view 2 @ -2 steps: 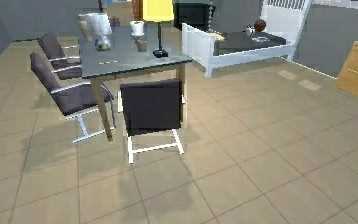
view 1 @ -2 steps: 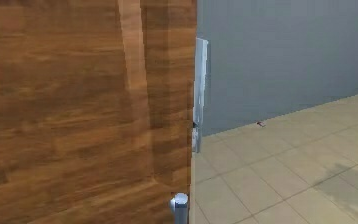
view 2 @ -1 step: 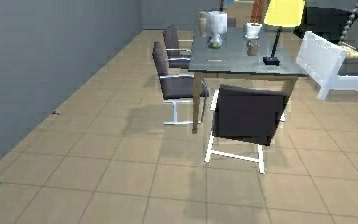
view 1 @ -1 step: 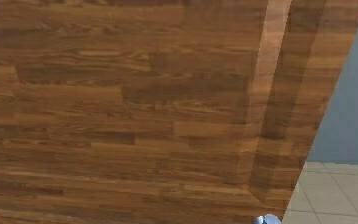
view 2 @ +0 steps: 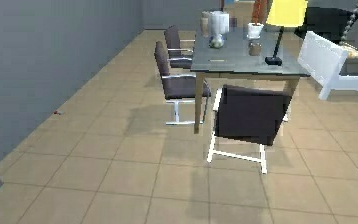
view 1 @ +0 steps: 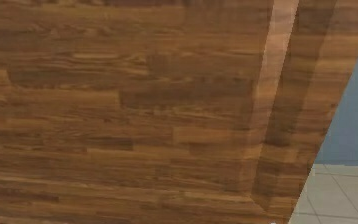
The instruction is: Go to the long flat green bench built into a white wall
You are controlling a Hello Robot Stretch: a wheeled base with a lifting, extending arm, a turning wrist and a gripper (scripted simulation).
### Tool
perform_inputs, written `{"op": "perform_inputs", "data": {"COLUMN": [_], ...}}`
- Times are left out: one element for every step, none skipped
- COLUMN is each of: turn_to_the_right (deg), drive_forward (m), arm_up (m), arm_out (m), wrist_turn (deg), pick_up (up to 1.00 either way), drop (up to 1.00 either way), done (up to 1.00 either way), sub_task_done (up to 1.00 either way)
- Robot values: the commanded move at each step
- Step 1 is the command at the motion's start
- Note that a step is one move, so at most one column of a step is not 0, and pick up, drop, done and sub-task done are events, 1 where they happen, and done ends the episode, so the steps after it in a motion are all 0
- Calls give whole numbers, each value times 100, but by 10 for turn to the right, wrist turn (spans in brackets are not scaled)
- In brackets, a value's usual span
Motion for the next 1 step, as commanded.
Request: {"op": "perform_inputs", "data": {"turn_to_the_right": [-450], "drive_forward": [0], "arm_up": [0], "arm_out": [0], "wrist_turn": [0], "pick_up": [0], "drop": [0], "done": [0], "sub_task_done": [0]}}
